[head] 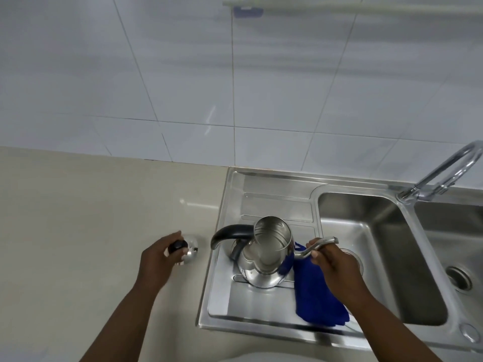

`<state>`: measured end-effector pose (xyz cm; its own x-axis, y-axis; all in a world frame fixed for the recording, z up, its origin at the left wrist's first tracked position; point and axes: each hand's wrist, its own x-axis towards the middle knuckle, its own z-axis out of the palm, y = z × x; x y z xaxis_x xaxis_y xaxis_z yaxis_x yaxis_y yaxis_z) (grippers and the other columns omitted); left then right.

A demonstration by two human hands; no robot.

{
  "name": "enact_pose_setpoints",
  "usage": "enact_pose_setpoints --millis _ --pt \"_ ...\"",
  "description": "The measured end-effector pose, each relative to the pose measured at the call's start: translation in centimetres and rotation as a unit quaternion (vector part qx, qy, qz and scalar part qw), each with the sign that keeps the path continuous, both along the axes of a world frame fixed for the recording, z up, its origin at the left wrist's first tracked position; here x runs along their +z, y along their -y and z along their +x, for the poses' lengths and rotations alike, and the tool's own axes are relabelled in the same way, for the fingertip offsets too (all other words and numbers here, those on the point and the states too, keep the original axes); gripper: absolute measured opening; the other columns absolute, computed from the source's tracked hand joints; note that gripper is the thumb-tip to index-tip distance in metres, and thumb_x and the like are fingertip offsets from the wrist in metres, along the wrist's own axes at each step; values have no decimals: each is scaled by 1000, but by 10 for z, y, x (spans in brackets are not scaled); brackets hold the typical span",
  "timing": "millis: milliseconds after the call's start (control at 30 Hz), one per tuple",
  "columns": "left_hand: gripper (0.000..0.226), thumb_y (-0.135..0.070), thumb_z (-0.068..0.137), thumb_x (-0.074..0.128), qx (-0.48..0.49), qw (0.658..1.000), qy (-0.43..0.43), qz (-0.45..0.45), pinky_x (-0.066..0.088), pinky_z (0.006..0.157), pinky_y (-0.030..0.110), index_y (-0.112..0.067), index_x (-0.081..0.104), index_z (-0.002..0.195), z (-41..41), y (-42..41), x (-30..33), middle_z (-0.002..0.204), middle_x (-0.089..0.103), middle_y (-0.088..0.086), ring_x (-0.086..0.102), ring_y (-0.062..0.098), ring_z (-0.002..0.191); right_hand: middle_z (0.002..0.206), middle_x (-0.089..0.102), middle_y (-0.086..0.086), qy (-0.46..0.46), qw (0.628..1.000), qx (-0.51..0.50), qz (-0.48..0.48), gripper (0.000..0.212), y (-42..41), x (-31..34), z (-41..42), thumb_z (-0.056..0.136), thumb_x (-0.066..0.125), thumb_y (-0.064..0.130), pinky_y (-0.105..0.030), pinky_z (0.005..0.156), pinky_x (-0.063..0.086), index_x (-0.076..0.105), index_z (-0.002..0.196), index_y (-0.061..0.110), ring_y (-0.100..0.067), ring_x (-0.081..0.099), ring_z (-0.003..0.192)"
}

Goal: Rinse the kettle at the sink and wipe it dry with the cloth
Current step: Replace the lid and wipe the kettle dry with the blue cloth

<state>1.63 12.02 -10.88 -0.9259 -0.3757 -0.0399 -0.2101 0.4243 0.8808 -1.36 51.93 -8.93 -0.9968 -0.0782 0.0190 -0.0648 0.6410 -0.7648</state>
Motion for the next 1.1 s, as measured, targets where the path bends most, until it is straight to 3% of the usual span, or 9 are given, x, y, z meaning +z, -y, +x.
enact_pose_setpoints --millis 133,267,433,567,633,700,767,967,1100 --pt "39 -6 73 79 -43 997 -61 19 40 90 1 -23 72 108 -25 -34 62 105 69 -30 60 -9 106 94 69 28 12 1000 5 -7 17 -2 -1 1 95 59 19 -9 70 50 63 107 31 3 69 84" --pt "34 -5 71 80 -130 984 -103 68 49 85 9 -15 74 103 -37 -97 107 111 72 -10 64 -1 106 85 76 10 29 999 -5 -17 18 -2 -1 1 96 58 21 -18 76 52 64 110 30 0 69 86" --pt "39 -27 69 84 -193 979 -65 14 53 86 18 -29 73 106 -45 -155 106 111 70 -17 61 -6 106 91 75 7 38 999 -7 -11 18 -1 1 2 96 57 22 -25 80 54 65 113 25 -5 71 85" --pt "38 -28 75 80 -204 976 -42 -65 36 74 -7 -25 70 111 -45 -169 105 105 64 -21 57 -5 97 94 76 6 42 999 -10 -3 19 -1 3 2 97 56 23 -30 83 57 64 114 24 -7 71 86" --pt "38 -28 74 80 -210 974 -49 -76 43 84 1 -23 71 110 -46 -166 102 109 70 -14 63 3 101 95 76 6 47 999 -10 -1 19 -1 4 2 97 56 24 -33 84 58 64 114 25 -8 71 87" --pt "41 -30 73 81 -216 972 -47 -82 50 96 26 -22 71 112 -49 -164 99 114 72 -5 65 11 107 96 76 6 52 999 -12 -1 20 -2 3 2 97 56 25 -35 85 58 64 115 25 -9 71 88" --pt "43 -32 74 80 -218 970 -46 -98 51 98 36 -22 70 114 -49 -162 99 115 72 -3 65 14 108 95 76 6 52 999 -12 2 19 -1 4 2 97 56 26 -38 84 58 64 114 26 -9 72 87" --pt "27 -32 81 73 -258 948 -69 -176 52 84 39 -13 71 99 -49 -169 107 94 73 4 64 19 92 95 76 6 47 999 -14 2 20 0 3 2 97 55 25 -36 84 59 64 115 26 -9 72 88" --pt "36 -38 79 74 -228 961 -55 -144 50 90 29 -26 69 112 -46 -168 102 105 73 -5 65 14 102 90 76 6 49 999 -16 1 19 0 2 2 97 55 25 -34 81 58 64 114 27 -9 71 84"
